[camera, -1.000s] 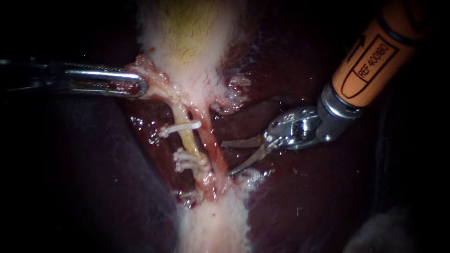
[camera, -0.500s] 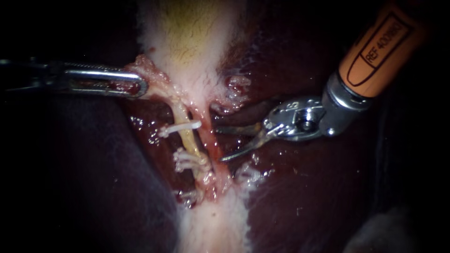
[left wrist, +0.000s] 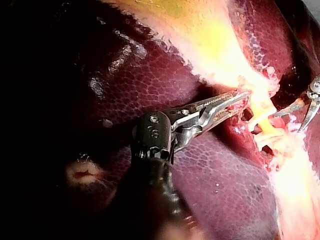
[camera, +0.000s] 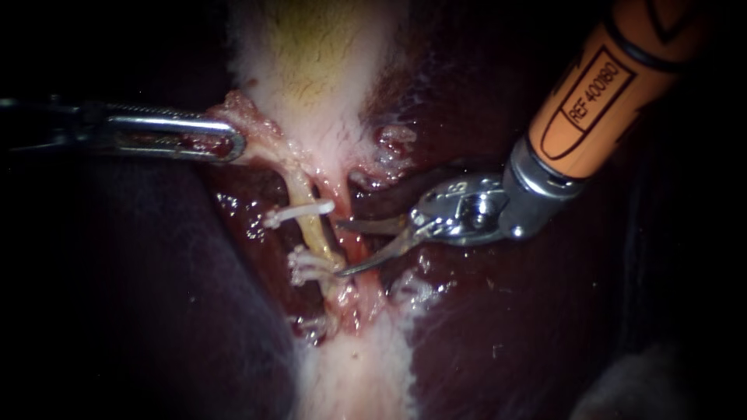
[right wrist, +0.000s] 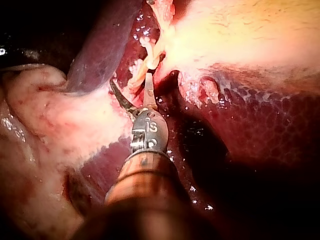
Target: Go to the cutting position left tube
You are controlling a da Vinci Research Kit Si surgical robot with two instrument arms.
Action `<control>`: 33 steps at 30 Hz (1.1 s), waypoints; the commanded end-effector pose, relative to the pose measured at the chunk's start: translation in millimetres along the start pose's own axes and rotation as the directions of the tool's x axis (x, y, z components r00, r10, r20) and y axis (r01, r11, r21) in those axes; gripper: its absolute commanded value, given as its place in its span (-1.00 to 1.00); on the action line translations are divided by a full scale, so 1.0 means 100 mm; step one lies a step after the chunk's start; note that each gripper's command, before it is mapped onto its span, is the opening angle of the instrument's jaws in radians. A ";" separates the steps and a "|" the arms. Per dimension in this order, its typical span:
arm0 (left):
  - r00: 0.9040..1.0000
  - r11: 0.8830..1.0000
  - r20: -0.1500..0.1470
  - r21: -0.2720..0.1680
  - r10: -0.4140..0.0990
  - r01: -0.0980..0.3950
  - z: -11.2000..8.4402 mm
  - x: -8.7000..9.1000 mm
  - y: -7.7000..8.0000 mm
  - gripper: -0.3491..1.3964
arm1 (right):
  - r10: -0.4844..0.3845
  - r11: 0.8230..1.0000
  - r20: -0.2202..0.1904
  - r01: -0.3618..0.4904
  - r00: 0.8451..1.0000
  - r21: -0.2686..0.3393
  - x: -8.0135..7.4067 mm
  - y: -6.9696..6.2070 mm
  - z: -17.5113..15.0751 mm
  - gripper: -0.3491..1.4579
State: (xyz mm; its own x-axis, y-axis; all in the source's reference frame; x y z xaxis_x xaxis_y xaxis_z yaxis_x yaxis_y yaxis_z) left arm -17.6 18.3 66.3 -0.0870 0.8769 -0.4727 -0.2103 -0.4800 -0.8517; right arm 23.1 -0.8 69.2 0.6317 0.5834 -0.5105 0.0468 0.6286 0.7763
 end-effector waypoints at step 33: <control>1.000 1.000 0.000 0.000 0.000 0.000 0.000 0.000 0.000 -1.00 | 0.020 1.000 -0.050 -0.019 0.999 0.009 0.006 0.030 0.044 0.93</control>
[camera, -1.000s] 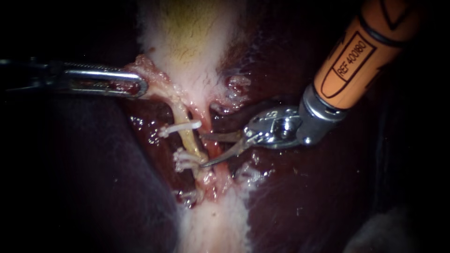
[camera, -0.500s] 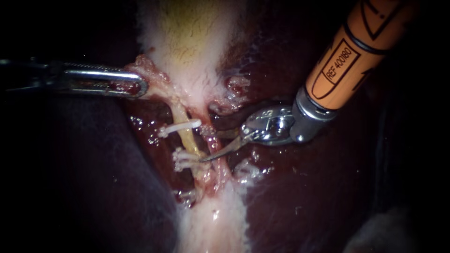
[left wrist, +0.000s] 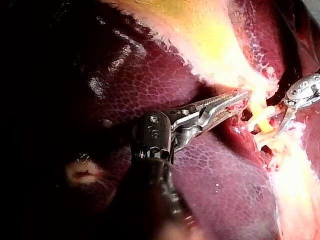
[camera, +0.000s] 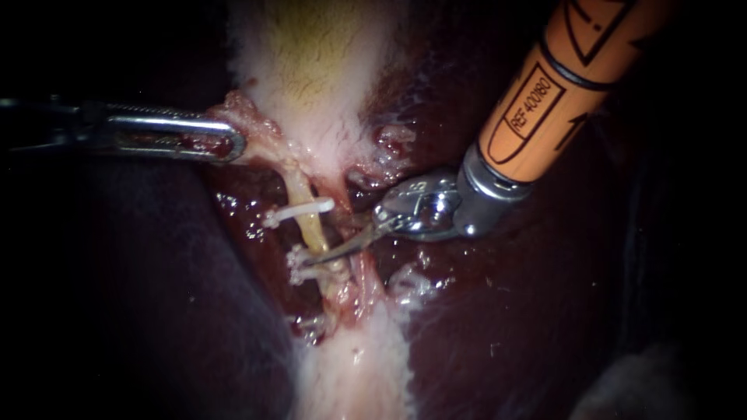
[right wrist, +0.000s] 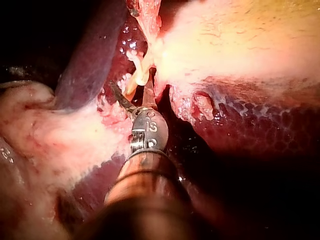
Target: Go to the cutting position left tube
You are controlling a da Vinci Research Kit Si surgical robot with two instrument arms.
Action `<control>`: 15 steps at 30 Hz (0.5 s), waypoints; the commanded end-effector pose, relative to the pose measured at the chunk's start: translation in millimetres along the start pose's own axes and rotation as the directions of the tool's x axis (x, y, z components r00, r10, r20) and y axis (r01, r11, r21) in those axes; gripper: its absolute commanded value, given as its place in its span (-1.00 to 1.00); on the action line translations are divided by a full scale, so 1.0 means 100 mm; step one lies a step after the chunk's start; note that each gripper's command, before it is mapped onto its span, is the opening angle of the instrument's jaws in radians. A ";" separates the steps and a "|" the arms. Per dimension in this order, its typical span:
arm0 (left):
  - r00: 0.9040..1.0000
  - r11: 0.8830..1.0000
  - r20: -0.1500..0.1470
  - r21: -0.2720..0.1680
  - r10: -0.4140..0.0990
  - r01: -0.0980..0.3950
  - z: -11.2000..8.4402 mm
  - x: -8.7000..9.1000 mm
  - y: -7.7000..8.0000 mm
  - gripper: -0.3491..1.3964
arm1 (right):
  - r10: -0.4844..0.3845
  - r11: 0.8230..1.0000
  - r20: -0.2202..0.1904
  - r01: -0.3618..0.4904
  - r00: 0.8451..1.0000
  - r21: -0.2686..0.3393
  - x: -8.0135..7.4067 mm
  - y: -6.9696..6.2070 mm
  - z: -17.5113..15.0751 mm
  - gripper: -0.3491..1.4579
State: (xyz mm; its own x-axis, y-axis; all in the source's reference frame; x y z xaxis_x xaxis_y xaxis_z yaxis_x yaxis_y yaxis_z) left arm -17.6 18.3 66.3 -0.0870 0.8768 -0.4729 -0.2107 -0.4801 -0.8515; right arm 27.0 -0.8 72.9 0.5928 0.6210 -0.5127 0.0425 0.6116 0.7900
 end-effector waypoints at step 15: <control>1.000 1.000 0.000 -0.001 0.006 -0.006 0.000 0.000 -0.001 -1.00 | -0.003 0.995 -0.052 0.009 0.999 0.104 0.015 -0.041 0.016 0.95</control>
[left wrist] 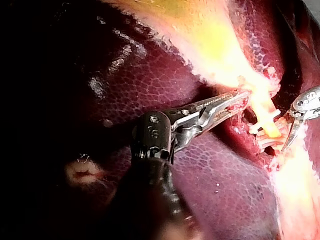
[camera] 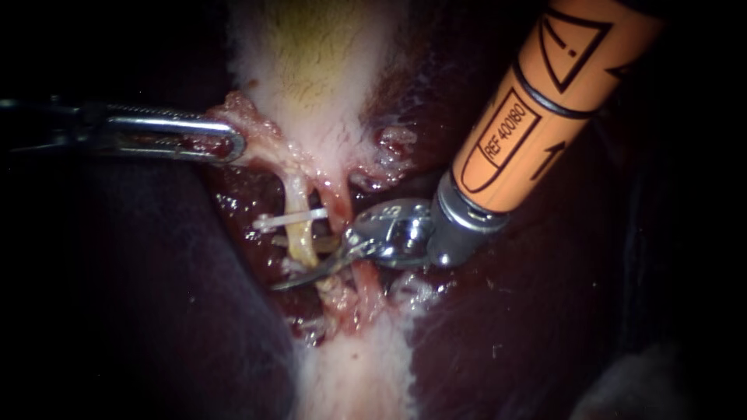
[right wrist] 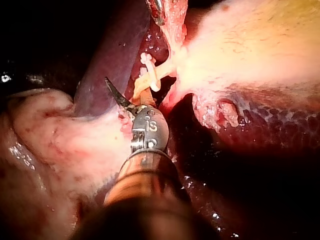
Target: Go to the cutting position left tube
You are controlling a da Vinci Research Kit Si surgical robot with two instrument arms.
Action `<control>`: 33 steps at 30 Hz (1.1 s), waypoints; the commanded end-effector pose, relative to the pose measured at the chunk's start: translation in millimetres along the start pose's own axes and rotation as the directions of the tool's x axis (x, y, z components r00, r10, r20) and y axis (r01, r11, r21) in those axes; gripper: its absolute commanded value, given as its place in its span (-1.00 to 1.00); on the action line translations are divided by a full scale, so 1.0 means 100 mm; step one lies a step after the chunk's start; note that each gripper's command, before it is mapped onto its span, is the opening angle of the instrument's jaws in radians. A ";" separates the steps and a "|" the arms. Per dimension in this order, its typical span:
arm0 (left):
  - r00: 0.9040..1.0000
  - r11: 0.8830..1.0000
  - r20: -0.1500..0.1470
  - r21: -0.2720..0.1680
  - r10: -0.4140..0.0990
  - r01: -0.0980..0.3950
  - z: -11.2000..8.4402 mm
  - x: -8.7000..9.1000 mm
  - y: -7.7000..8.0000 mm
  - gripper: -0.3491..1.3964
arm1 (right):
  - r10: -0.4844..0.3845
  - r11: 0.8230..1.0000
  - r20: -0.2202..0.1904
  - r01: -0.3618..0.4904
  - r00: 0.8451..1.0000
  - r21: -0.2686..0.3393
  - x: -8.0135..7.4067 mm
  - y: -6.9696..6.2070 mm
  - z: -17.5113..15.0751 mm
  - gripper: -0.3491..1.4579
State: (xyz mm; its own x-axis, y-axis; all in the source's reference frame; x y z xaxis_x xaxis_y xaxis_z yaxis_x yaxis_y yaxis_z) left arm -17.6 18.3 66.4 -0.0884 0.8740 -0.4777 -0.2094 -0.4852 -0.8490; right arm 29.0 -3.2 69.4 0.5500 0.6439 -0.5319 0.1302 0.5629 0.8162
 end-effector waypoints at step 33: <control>1.000 1.000 -0.001 0.003 0.000 0.000 0.000 0.000 -0.001 -1.00 | 0.105 0.992 -0.128 -0.095 0.986 0.083 0.042 -0.015 0.036 0.93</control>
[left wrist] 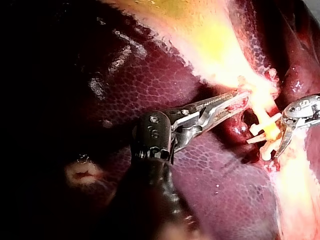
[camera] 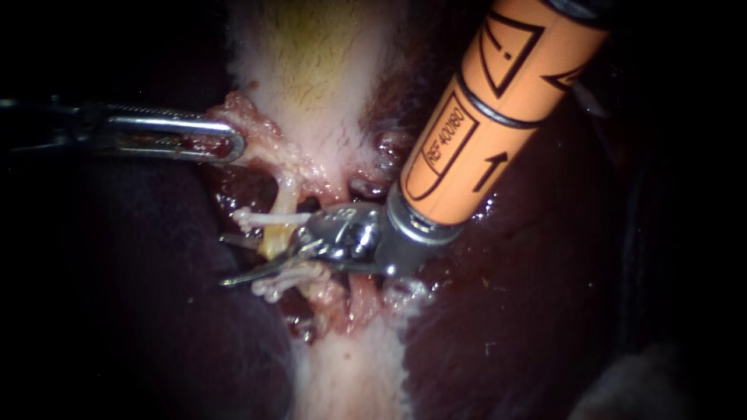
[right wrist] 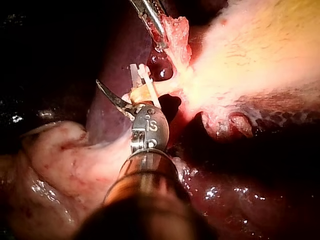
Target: Go to the cutting position left tube
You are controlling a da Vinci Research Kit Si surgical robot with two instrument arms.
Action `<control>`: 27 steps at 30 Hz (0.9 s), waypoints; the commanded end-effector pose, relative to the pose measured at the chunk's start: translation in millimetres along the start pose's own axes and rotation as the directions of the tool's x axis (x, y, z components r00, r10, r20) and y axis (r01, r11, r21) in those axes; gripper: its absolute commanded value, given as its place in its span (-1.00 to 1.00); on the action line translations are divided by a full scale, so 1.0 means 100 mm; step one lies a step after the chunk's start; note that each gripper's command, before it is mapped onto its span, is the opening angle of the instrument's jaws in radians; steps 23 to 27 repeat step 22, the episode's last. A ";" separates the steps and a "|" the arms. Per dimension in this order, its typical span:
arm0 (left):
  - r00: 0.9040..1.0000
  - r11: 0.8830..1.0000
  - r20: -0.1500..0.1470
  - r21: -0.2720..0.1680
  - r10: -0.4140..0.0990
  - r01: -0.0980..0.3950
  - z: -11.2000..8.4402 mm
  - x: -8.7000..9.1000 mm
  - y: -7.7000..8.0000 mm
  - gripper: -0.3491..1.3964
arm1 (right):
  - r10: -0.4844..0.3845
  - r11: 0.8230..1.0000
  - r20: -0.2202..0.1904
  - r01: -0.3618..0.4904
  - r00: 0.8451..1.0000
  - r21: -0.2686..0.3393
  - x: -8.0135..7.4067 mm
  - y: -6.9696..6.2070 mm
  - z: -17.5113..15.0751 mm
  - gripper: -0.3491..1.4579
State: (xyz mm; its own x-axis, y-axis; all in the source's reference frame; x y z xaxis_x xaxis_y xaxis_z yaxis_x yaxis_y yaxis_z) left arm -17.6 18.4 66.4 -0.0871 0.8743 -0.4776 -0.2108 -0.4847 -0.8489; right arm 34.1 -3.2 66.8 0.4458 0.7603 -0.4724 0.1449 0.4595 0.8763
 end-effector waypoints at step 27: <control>1.000 1.000 0.000 0.001 0.001 -0.001 0.000 0.000 -0.001 -1.00 | 0.020 1.000 0.004 -0.020 1.000 0.016 0.018 -0.017 -0.007 0.93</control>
